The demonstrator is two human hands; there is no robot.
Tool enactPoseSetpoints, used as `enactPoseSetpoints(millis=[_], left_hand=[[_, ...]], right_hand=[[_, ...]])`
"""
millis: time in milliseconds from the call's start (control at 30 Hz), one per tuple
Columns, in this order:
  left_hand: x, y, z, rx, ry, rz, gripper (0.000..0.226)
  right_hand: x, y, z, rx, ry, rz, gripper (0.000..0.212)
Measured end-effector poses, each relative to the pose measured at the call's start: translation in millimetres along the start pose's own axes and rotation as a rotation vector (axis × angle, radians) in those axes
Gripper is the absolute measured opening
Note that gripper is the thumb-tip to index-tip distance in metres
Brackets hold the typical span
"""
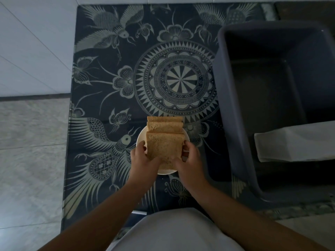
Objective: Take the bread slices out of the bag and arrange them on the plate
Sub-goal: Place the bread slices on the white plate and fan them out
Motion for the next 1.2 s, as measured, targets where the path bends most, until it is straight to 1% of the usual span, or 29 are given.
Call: enactPoseSetpoints(millis=[100,300,500,767,867,933,1000,1067,1133,1200], left_hand=[[-1,1,-3,-0.011,-0.044,0.034,0.060],[2,-1,-9,0.006,-0.053,0.071,0.063],[15,-2,-23,0.013,-0.064,0.105,0.062],[28,-5,-21,0.074,-0.044,0.195,0.057],[28,-5,-20,0.076,-0.035,0.182,0.051],[26,-4,-17,0.063,-0.042,0.163,0.052],[16,-2,-15,0.072,-0.073,0.106,0.062],[2,-4,-15,0.131,-0.115,-0.073,0.066],[-5,-10,-14,0.204,-0.113,-0.242,0.061],[-3,-13,-10,0.230,-0.079,-0.317,0.066]], right_hand=[[0,1,-1,-0.020,0.023,-0.039,0.050],[-1,1,-7,-0.035,0.033,-0.071,0.052],[-9,1,-24,-0.014,0.026,-0.059,0.054],[-17,-3,-27,0.032,0.003,-0.122,0.061],[-20,-3,-23,0.052,-0.012,-0.155,0.063],[-20,-1,-18,0.051,-0.015,-0.156,0.065],[-17,1,-13,0.041,-0.002,-0.148,0.071],[-9,0,-8,0.050,0.022,-0.104,0.077],[-2,-4,-5,0.086,0.039,-0.030,0.081],[3,-8,-4,0.116,0.039,0.015,0.078]])
Point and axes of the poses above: each hand's wrist, its own z-axis towards the middle knuckle, its own y-axis out of the back of the hand, x = y × z, the point moved 9 cm from there along z, towards the middle knuckle, and after that the axes turned 2 degrees about -z, right-handed, at the moved point
